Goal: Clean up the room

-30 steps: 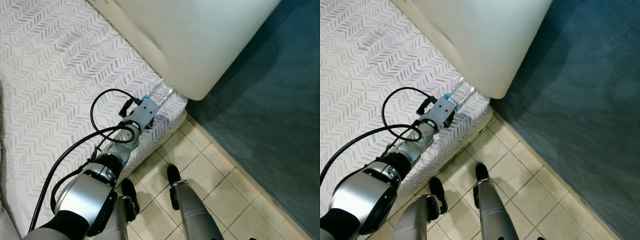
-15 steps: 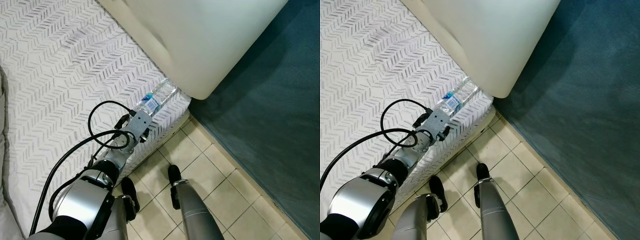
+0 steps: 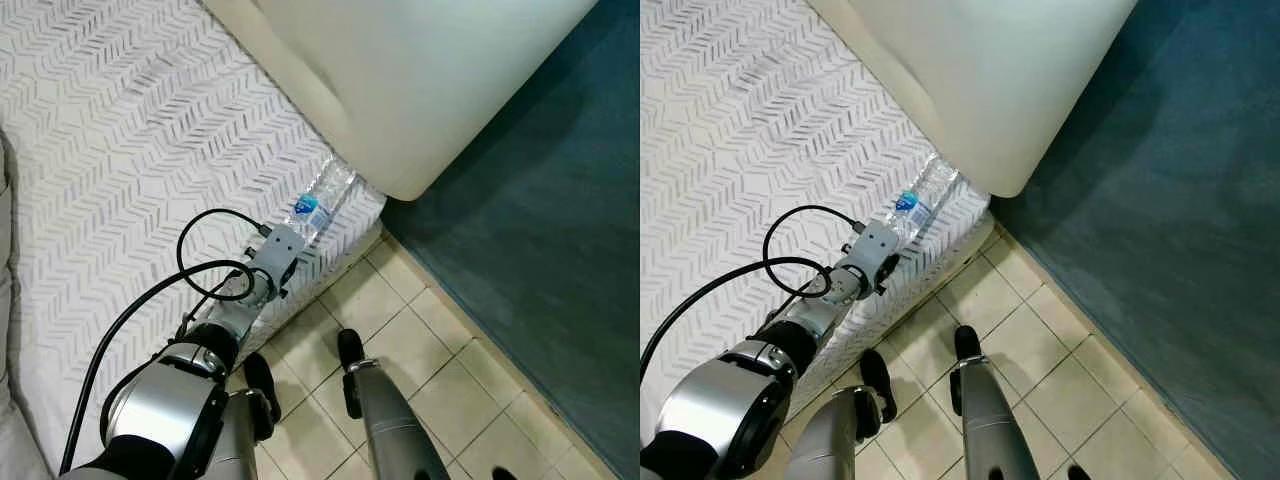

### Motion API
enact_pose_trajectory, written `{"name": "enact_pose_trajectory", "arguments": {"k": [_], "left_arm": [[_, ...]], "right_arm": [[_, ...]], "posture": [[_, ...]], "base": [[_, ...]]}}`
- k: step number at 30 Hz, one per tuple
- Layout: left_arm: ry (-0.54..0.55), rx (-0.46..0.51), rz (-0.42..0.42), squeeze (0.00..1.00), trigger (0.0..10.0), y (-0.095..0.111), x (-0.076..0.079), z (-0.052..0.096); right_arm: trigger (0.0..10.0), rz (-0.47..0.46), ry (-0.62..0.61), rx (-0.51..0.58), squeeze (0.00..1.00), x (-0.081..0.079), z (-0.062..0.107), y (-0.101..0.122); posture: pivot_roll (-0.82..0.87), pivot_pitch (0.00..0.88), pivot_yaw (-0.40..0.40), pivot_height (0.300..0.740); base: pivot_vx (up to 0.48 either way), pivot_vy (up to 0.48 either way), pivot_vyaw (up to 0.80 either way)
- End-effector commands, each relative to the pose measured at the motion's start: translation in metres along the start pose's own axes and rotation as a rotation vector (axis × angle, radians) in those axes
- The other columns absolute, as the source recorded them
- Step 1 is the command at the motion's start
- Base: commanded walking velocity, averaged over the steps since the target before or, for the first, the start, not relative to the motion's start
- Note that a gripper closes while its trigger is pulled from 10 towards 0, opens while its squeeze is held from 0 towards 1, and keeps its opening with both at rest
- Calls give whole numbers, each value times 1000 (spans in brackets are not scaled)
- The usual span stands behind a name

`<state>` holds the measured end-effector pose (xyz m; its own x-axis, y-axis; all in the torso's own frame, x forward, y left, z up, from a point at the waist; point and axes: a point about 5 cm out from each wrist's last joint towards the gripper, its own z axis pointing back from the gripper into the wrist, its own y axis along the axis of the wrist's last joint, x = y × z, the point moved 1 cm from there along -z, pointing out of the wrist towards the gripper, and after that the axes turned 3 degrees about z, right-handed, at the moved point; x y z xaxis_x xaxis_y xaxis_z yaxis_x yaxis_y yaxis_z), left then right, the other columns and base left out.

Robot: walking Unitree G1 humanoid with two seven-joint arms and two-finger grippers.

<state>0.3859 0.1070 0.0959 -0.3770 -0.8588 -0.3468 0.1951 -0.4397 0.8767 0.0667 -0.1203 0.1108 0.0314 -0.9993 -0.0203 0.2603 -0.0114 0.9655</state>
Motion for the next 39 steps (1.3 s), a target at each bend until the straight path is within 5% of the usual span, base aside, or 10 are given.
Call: {"name": "enact_pose_trajectory", "arguments": {"k": [1,8,20,21,22,23,31,33,39], "left_arm": [[-30,-61,66,0,0,-28,7,6],[16,53,129,0,0,-17,-15,9],[91,356,172,0,0,16,-43,26],[106,371,174,0,4824,14,-42,31],[116,386,183,0,8078,12,-41,36],[120,392,189,0,10000,11,-39,39],[288,440,275,0,10000,-9,-27,86],[348,361,303,0,10000,-36,-17,106],[383,283,337,0,10000,-50,-12,104]], "right_arm": [[10000,-61,6,-89,0,0,-7,-19],[10000,-43,11,-47,0,19,-44,-27],[10000,-6,110,138,0,38,-161,7],[10000,0,114,152,0,39,-169,11],[10000,5,116,160,0,42,-177,13],[10000,8,116,163,0,44,-182,14],[10000,11,110,164,0,58,-218,22],[10000,5,116,163,0,59,-229,23],[10000,4,171,153,0,48,-238,20]], "posture": [[-492,591,66,740],[-414,469,94,740],[-135,143,93,740],[-123,134,92,740],[-80,94,81,740],[-80,94,81,740],[79,0,19,740],[106,0,-1,740],[119,0,-26,740]], "base": [[0,0,0],[0,0,0],[0,0,0],[0,0,0],[0,0,0],[0,0,0],[0,0,0],[0,0,697],[0,-461,673]]}}
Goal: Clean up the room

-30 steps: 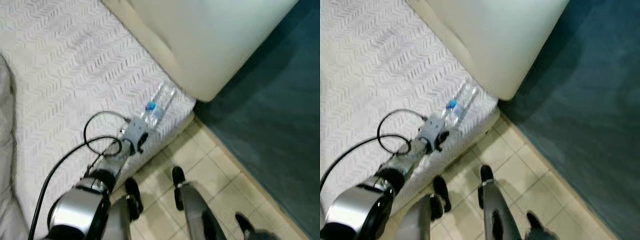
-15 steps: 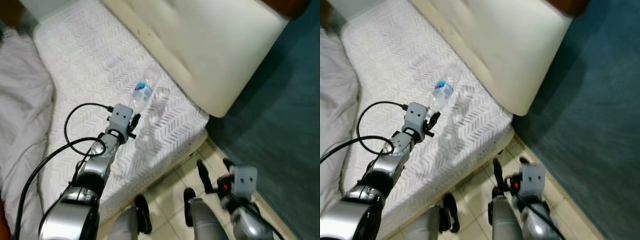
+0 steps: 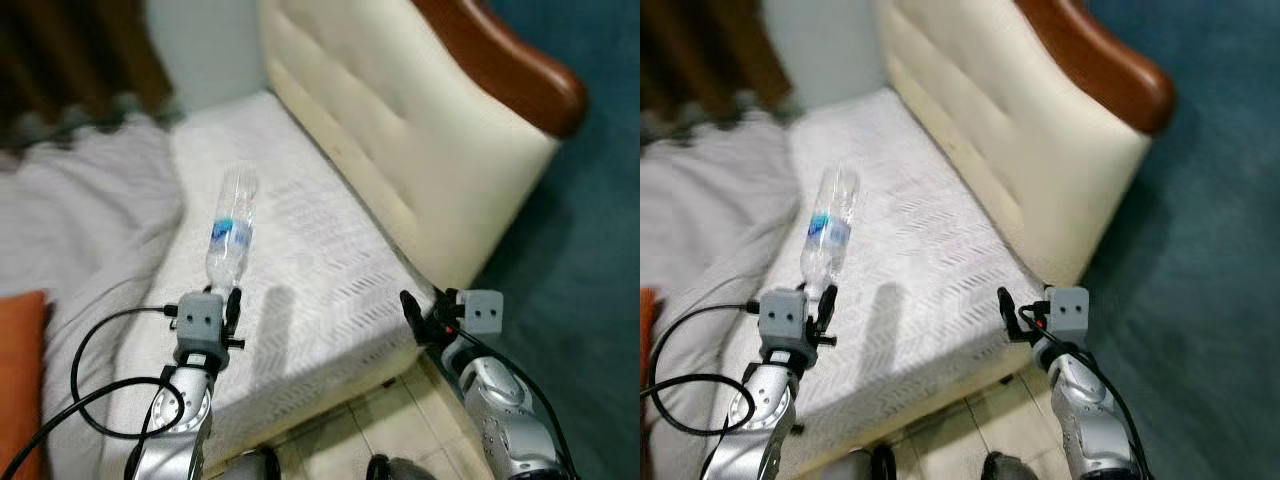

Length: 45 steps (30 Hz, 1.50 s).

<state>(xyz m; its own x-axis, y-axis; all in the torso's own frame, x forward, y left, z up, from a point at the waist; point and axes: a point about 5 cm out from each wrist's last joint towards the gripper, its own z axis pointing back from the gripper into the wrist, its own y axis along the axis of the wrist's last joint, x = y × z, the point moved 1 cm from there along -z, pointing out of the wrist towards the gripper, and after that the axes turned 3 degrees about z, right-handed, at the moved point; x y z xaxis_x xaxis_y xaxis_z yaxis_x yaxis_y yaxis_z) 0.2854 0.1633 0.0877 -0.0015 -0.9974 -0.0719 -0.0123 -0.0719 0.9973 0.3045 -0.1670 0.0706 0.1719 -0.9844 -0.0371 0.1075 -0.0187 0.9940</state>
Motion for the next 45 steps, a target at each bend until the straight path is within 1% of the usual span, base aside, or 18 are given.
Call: {"name": "enact_pose_trajectory", "arguments": {"k": [1,6,11,13,16,19,22,24,25,27,29,35,38,45], "left_arm": [[39,8,-21,0,10000,5,-3,-2],[55,-19,-53,0,10000,4,-5,-1],[44,-47,-54,0,10000,2,-2,3],[32,-56,-54,0,10000,0,-1,5],[24,-36,-102,0,10000,3,-2,5],[20,-15,-119,0,10000,7,-1,6],[6,-9,-102,0,10000,9,2,6],[14,3,-49,0,10000,11,1,7],[14,3,-49,0,10000,11,1,7],[38,1,-13,0,10000,12,-2,9],[49,-2,1,0,10000,11,-2,10],[66,-18,7,0,10000,7,-5,12],[70,-19,14,0,10000,7,-6,13],[68,-1,-6,0,10000,10,-4,14]], "right_arm": [[10000,-10,39,-4,0,-8,-2,-4],[10000,-16,66,-9,0,-7,-3,-6],[10000,-24,81,-16,0,-4,-1,-10],[10000,-25,95,-21,0,-5,0,-13],[10000,-35,111,-21,0,-8,2,-16],[10000,-49,124,-14,0,-9,2,-17],[10000,-56,130,-10,0,-9,3,-18],[10000,-64,131,-4,0,-7,3,-18],[10000,-64,131,-4,0,-7,3,-18],[10000,-69,149,4,0,-7,2,-17],[10000,-68,160,6,0,-8,2,-16],[10000,-63,182,-2,0,-9,-2,-16],[10000,-78,191,-2,0,-10,-3,-15],[10000,-99,242,-13,0,-15,-8,-15]], "posture": [[115,0,-28,740],[113,0,-35,740],[113,7,-32,740],[116,14,-29,740],[117,27,-27,740],[122,29,-27,740],[124,30,-28,740],[127,27,-29,740],[127,27,-29,740],[128,23,-30,740],[131,19,-33,740],[145,10,-41,740],[147,8,-42,740],[165,0,-57,740]], "base": [[0,-480,644],[0,-480,599],[0,-480,566],[0,0,547],[0,0,544],[0,0,531],[0,0,531],[0,0,513],[0,0,513],[480,0,503],[480,0,500],[480,0,497],[480,0,494],[480,0,460]]}}
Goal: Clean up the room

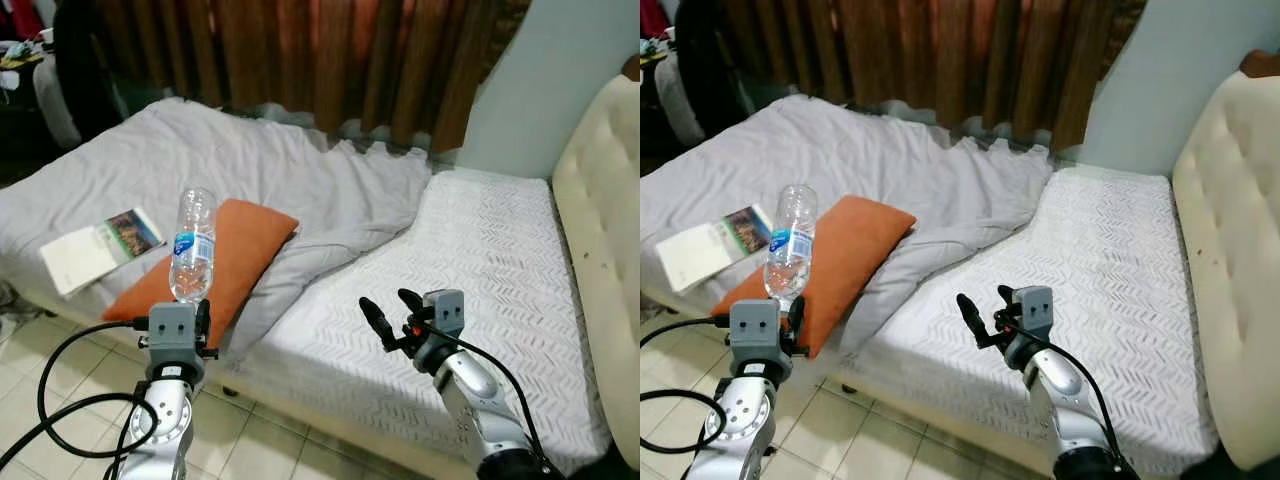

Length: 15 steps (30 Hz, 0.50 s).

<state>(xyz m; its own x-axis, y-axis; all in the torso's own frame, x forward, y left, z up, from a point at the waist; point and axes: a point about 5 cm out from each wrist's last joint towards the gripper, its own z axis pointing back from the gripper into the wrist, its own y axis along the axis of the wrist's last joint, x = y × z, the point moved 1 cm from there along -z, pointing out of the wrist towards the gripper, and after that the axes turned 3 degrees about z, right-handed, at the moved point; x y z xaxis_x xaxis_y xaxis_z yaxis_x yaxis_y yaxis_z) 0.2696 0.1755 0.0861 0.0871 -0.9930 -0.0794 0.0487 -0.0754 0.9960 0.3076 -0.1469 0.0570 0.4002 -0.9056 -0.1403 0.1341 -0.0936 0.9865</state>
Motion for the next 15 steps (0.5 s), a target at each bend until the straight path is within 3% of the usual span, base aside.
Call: {"name": "enact_pose_trajectory", "arguments": {"k": [1,5,7,9,11,15], "left_arm": [[-20,63,0,0,10000,13,8,-1],[-32,72,-5,0,10000,14,11,0],[-44,72,-48,0,10000,14,14,0],[-48,39,-86,0,10000,10,18,-2],[-45,42,-37,0,10000,10,18,-3],[-33,50,-64,0,10000,11,15,-2]], "right_arm": [[10000,-18,-7,-6,0,4,0,-1],[10000,-22,10,-10,0,3,-3,0],[10000,-35,9,-7,0,3,-4,0],[10000,-36,-13,-28,0,5,-5,-2],[10000,-42,-14,-14,0,5,-6,-1],[10000,-45,-10,1,0,5,-5,1]], "posture": [[166,0,-59,740],[171,0,-66,740],[173,0,-67,740],[175,0,-68,740],[173,0,-65,740],[168,0,-61,740]], "base": [[480,0,456],[480,0,441],[480,0,450],[0,0,231],[0,0,0],[0,-120,303]]}}
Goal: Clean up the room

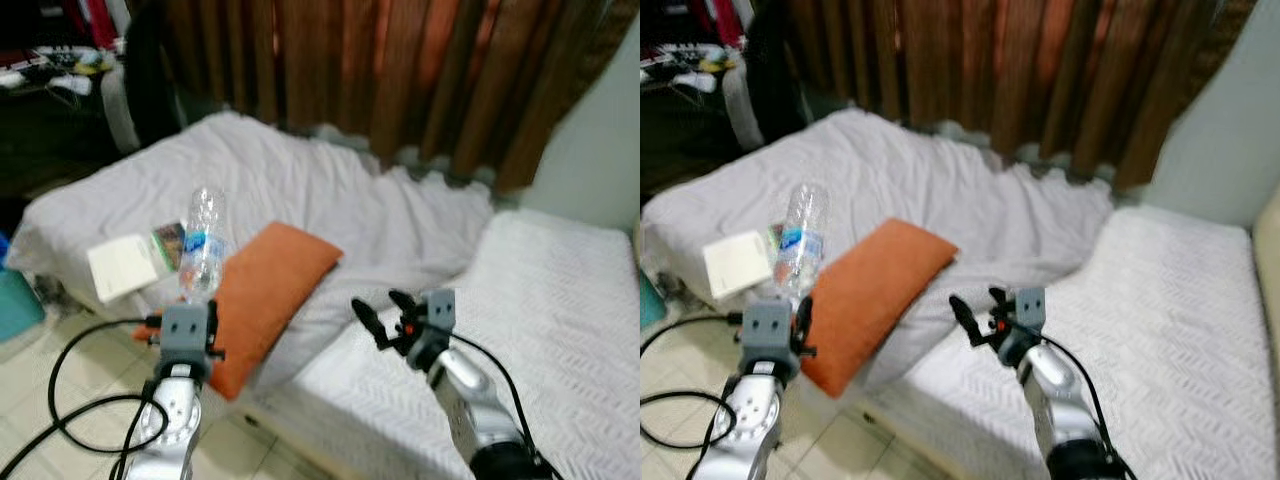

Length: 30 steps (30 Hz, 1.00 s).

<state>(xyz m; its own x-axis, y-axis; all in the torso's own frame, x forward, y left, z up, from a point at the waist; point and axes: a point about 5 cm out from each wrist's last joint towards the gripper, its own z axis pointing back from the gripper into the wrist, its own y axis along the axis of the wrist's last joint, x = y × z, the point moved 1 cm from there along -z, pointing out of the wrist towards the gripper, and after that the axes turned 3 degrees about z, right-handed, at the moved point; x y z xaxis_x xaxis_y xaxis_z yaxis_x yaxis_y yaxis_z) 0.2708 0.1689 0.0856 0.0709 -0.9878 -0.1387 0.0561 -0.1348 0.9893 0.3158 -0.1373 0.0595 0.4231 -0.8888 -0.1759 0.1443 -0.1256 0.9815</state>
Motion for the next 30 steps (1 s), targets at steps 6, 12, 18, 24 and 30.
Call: {"name": "enact_pose_trajectory", "arguments": {"k": [6,12,18,24,30], "left_arm": [[-17,52,-17,0,10000,11,8,-3],[-24,42,-24,0,10000,9,9,-3],[-37,35,-22,0,10000,8,12,-5],[-39,42,-28,0,10000,9,14,-6],[-34,131,38,0,10000,22,11,-3]], "right_arm": [[10000,6,-37,-14,0,11,8,-4],[10000,8,-34,-18,0,10,8,-6],[10000,10,-24,-22,0,10,10,-7],[10000,18,-22,-31,0,11,11,-8],[10000,35,-75,14,0,15,5,2]], "posture": [[160,0,-55,740],[155,0,-52,740],[146,0,-51,740],[147,0,-54,740],[150,0,-56,740]], "base": [[0,-480,601],[0,-480,585],[0,-381,561],[0,0,554],[227,0,91]]}}
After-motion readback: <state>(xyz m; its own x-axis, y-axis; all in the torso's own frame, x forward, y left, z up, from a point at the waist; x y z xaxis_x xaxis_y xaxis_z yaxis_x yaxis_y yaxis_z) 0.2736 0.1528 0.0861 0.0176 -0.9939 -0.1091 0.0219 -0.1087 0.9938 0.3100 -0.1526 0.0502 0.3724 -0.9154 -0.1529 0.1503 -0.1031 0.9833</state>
